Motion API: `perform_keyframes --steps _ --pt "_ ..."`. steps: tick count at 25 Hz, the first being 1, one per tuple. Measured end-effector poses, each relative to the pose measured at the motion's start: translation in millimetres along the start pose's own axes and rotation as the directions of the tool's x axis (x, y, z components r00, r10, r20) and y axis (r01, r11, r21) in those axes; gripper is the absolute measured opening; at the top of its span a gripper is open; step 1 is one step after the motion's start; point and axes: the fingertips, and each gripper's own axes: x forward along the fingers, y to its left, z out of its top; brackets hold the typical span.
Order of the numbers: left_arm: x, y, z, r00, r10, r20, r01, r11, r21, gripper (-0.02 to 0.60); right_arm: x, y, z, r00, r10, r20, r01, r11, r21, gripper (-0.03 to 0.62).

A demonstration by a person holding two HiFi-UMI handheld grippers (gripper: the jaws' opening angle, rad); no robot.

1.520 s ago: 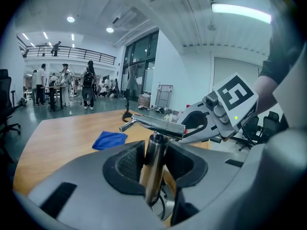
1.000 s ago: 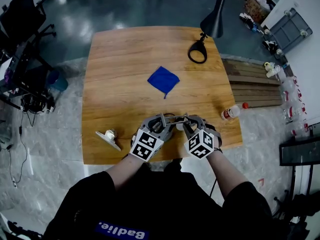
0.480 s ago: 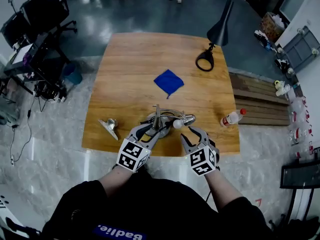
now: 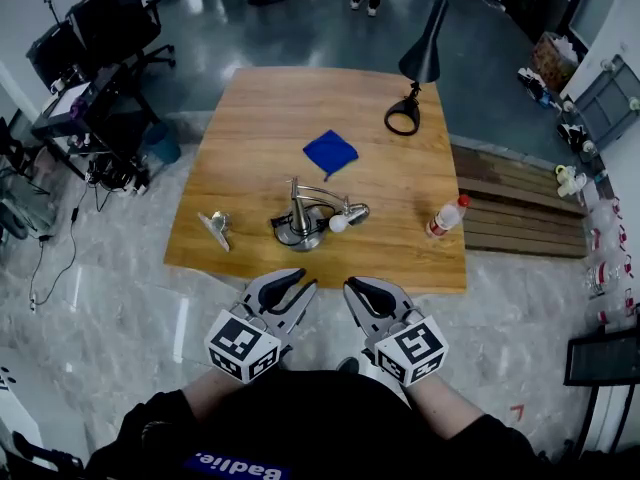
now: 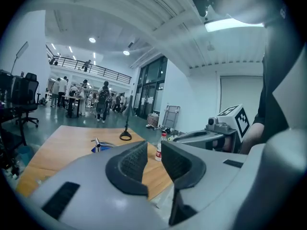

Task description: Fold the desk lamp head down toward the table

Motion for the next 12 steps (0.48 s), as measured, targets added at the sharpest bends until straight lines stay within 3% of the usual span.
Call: perform_keyframes --steps 6,12 --pt "-32.4 -13.4 5.5 0.999 -0.043 0.031 0.042 0.999 0.018 0.01 -5.6 35.2 14.6 0.999 -0.004 0.052 0.004 1.0 0.011 0.006" --pt "-50.3 -16.4 5.7 0.997 -0.065 0.033 0.064 0.997 0.039 0.009 -3.2 63.3 23.4 0.996 -0.013 0.087 0.014 1.0 -0.012 0.005"
